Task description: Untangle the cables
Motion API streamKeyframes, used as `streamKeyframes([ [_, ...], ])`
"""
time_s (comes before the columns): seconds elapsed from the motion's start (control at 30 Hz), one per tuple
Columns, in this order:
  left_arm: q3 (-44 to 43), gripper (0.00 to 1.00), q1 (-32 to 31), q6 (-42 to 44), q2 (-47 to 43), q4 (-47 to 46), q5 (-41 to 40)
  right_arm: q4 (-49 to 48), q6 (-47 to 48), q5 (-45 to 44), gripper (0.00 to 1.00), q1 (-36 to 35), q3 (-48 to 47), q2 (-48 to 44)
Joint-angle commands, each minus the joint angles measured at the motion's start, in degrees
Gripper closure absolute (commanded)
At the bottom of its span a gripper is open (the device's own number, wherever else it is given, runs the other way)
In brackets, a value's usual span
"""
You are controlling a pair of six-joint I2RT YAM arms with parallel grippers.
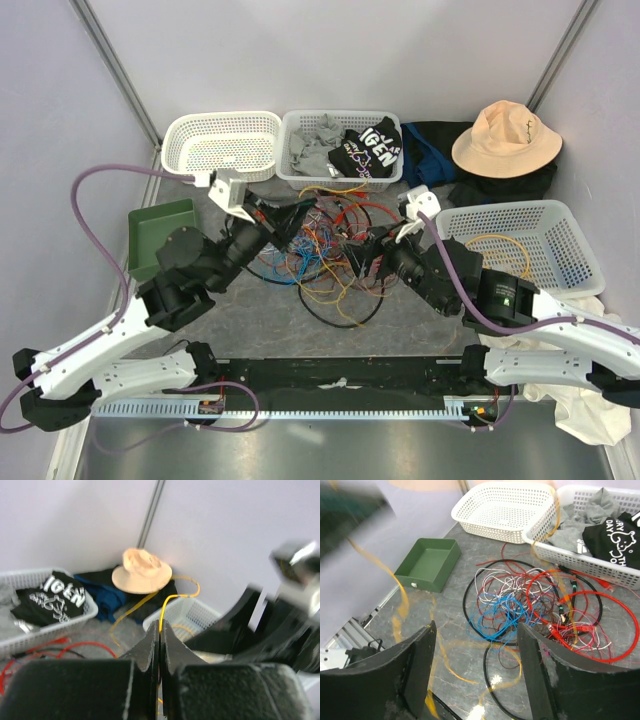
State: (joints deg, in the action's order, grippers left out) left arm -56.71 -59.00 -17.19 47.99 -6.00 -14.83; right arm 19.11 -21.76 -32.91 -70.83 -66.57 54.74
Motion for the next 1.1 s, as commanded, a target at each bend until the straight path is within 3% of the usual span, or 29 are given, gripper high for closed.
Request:
streamKeyframes([
  [0.0,-9.9,0.98,-0.2,5.3,4.4,7.2,-2.4,-6.4,2.1,4.2,0.25,-0.2,5.7,-3.8],
  [0.2,-14.2,0.98,-0.1,6.1,8.3,8.5,-2.3,-12.1,2.9,10.7,0.21,-0.1,10.3,-6.3],
  [0.53,-20.2,0.98,-0.2,8.1,11.4,11.3,-3.0,-21.4,2.2,12.5,0.21,-0.2,16.1,-12.6],
  [0.8,-21.5,0.98,-0.2,7.8,12.5,11.0,-1.9,-20.0,1.2,20.6,0.25,-0.1,14.3,-2.5],
  [0.93,-23.2,0.98,-0.2,8.5,13.2,11.4,-1.9,-21.0,0.6,19.6,0.49,-0.1,15.5,1.0],
  [1.03,-25.1,0.98,-0.2,9.9,13.5,11.6,-2.6,-21.8,-0.5,16.8,0.85,-0.2,17.7,0.5],
  [1.07,-26.4,0.98,-0.2,10.4,14.0,12.1,-3.2,-21.7,-0.7,16.0,0.91,-0.1,18.1,-0.5],
])
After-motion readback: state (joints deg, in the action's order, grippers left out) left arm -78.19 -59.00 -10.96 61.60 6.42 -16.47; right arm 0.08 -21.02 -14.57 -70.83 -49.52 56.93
